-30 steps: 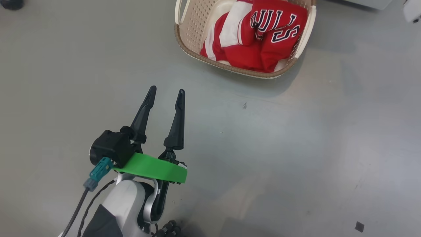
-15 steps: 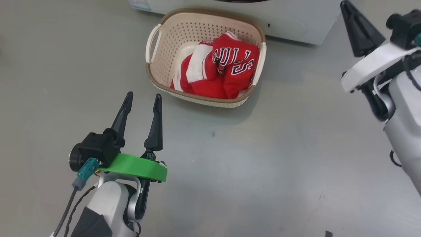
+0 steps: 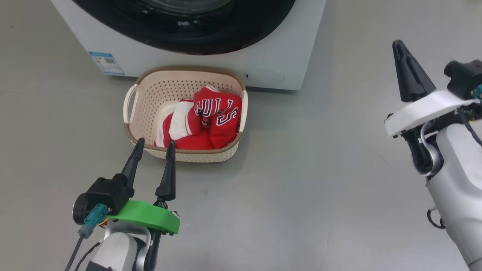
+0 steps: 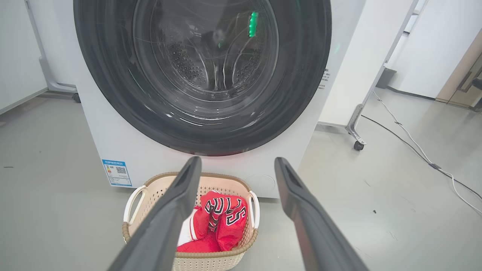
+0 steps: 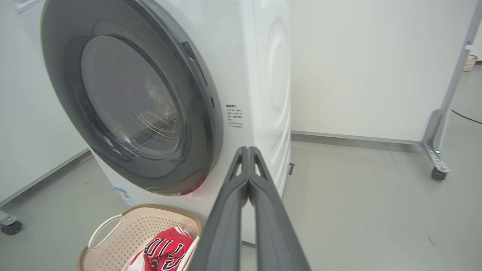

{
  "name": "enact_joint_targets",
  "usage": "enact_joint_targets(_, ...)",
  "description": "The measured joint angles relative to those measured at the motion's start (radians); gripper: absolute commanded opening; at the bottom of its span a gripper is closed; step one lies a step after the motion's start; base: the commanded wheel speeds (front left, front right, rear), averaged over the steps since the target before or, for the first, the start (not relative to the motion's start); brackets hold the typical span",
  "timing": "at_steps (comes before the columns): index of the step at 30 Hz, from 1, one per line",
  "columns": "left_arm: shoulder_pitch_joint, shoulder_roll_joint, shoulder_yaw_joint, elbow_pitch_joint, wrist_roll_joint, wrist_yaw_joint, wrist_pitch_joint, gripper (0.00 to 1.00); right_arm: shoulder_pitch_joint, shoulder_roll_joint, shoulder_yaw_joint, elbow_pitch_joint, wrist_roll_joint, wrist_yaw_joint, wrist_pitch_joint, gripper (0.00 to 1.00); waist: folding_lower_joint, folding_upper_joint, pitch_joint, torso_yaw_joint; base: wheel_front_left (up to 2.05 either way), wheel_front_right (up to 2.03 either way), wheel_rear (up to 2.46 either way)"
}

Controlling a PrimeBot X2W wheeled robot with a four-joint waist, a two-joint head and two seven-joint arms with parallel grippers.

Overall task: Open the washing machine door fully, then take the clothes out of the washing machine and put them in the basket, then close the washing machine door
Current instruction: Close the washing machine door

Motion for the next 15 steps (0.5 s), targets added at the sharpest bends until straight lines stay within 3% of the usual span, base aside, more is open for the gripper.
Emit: enact_joint_targets(15, 0.063, 0.0, 0.05, -0.001, 0.02, -0.014, 0.0, 1.0, 0.235, 0.037, -0.109, -0.123, -0.013, -0.027, 0.0, 0.0, 0.0, 0.0, -0.126, -0.109, 0.0, 0.0, 0.0)
